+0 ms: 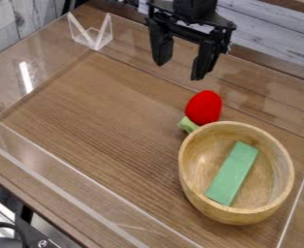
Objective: Move the red object to the left side of the table
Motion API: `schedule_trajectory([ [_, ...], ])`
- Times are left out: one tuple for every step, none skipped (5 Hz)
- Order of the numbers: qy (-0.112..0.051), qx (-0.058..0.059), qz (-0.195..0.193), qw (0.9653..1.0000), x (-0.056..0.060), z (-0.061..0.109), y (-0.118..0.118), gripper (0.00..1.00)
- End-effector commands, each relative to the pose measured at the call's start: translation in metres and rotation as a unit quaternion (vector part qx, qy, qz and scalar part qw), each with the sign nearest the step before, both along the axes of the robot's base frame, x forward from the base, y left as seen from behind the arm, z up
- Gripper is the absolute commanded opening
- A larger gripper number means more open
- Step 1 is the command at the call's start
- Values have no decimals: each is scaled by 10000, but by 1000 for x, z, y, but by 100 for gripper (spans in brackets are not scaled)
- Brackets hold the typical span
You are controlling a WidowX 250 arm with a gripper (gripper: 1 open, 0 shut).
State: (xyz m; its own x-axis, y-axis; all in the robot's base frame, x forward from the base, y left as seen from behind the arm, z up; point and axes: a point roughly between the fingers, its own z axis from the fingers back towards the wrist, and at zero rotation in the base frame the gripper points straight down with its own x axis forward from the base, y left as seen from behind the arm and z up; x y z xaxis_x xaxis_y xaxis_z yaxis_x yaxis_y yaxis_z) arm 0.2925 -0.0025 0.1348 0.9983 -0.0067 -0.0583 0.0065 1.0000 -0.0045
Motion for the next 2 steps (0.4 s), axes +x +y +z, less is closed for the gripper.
schedule_trajectory([
  [52, -27, -30, 10000, -1, -10, -11, 100],
  [43, -73, -70, 9999, -1, -25, -24, 100],
])
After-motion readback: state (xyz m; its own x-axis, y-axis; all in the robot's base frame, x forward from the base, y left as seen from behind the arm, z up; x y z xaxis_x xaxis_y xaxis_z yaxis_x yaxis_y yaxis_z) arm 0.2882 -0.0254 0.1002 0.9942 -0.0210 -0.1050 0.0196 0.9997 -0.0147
